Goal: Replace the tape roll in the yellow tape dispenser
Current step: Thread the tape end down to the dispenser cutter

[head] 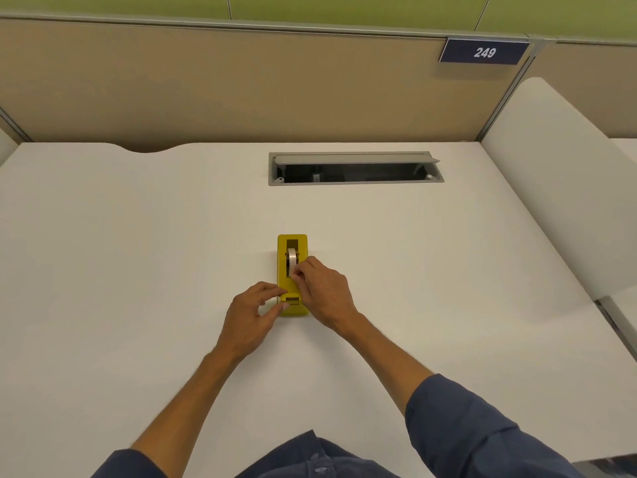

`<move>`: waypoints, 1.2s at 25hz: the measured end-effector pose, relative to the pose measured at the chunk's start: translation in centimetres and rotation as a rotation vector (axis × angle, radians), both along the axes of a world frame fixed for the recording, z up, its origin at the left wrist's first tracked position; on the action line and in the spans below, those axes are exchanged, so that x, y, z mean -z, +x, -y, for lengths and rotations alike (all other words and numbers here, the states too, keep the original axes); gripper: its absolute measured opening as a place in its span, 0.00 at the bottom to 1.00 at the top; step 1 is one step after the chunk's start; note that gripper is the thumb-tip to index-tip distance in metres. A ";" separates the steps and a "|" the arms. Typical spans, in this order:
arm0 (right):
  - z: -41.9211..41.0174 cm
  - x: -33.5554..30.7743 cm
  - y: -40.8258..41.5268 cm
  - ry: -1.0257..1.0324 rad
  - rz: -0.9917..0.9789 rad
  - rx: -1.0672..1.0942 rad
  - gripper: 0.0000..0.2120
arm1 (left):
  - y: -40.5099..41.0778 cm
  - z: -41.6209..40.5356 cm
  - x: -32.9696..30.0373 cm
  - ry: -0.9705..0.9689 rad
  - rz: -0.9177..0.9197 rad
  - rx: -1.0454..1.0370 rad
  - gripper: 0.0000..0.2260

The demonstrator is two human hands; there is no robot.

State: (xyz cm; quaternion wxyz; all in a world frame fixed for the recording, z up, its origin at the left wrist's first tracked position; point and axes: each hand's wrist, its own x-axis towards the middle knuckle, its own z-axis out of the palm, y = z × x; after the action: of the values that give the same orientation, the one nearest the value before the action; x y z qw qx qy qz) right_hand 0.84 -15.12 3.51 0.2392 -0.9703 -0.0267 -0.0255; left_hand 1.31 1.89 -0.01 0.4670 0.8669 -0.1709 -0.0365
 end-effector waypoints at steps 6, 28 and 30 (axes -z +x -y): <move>0.0 -0.3 -1.2 0.031 0.057 -0.008 0.10 | -0.2 0.2 -0.1 -0.009 0.000 -0.010 0.10; -0.8 0.5 -4.7 0.064 0.158 0.005 0.09 | -1.2 1.0 0.5 -0.024 -0.001 -0.094 0.12; -1.1 0.6 -5.3 0.055 0.167 -0.016 0.09 | -1.2 0.9 0.6 -0.028 -0.002 -0.093 0.12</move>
State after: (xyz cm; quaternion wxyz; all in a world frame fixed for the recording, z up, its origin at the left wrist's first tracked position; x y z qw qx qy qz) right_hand -4.41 -14.05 2.87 0.2631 -0.9576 -0.0535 -0.1050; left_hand 0.10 0.97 -0.58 0.4805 0.8672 -0.1302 -0.0130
